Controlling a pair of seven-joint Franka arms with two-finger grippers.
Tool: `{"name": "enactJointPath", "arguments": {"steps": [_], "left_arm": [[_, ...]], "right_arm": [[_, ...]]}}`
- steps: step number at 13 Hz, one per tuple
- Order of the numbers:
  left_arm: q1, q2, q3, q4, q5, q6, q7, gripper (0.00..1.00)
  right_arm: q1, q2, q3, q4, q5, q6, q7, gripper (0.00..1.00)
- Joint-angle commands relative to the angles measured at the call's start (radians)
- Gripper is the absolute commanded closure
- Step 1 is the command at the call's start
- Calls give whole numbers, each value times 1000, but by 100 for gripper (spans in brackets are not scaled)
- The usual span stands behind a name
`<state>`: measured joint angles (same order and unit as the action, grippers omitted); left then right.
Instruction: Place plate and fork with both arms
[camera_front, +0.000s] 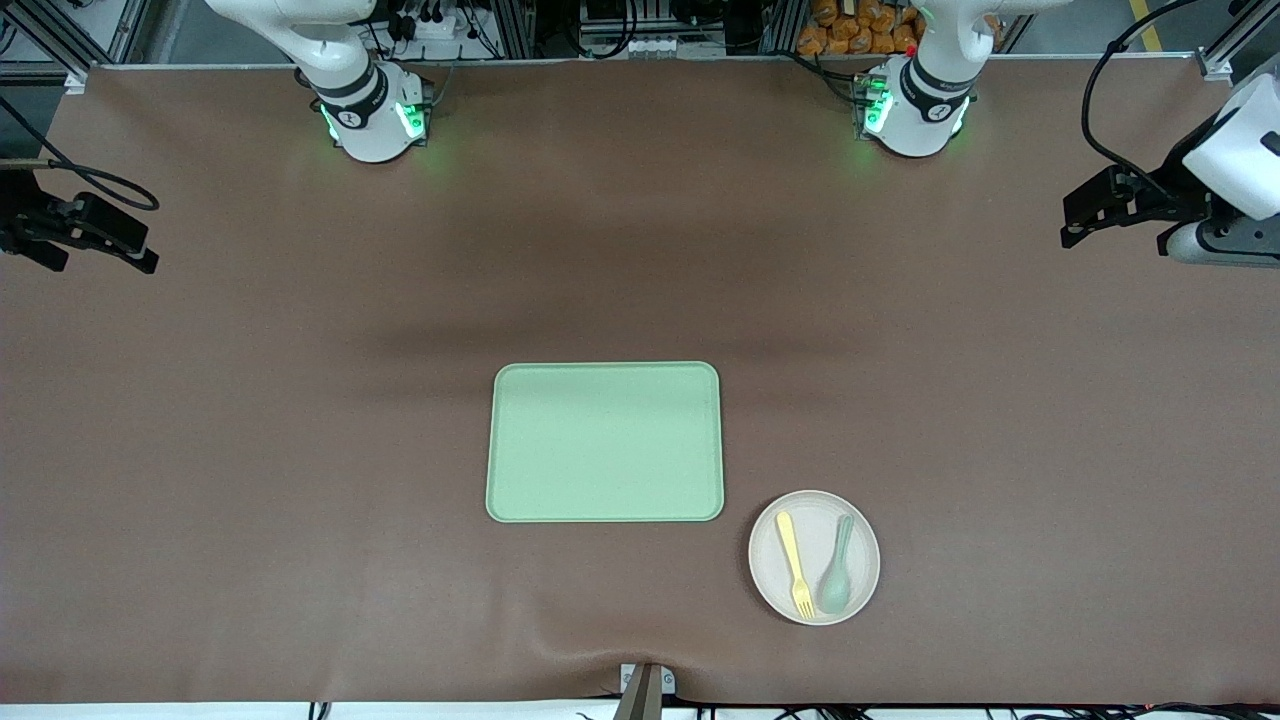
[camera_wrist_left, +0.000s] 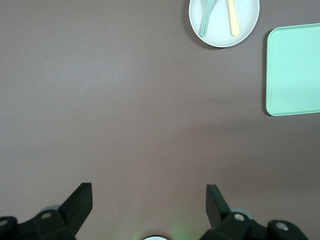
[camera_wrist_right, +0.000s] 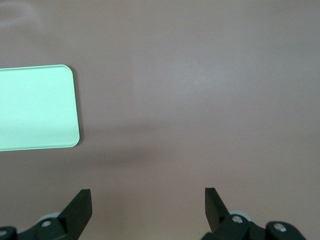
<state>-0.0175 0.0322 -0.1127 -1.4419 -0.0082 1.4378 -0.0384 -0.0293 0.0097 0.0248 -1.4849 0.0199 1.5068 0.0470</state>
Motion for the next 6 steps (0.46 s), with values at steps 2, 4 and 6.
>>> {"name": "enactJointPath", "arguments": {"steps": [2,4,6], "left_arm": [[8,-11,-1,-21,-16,1,11,0],[7,-8,-1,-18,-16,1,12,0],[7,-5,1,-17,-15,1,12,0]], "right_arm": [[6,-7,-10,0,14,-7,1,0],[5,-8,-8,0,14,-7,1,0],[6,-7,-9,0,14,-7,1,0]]}}
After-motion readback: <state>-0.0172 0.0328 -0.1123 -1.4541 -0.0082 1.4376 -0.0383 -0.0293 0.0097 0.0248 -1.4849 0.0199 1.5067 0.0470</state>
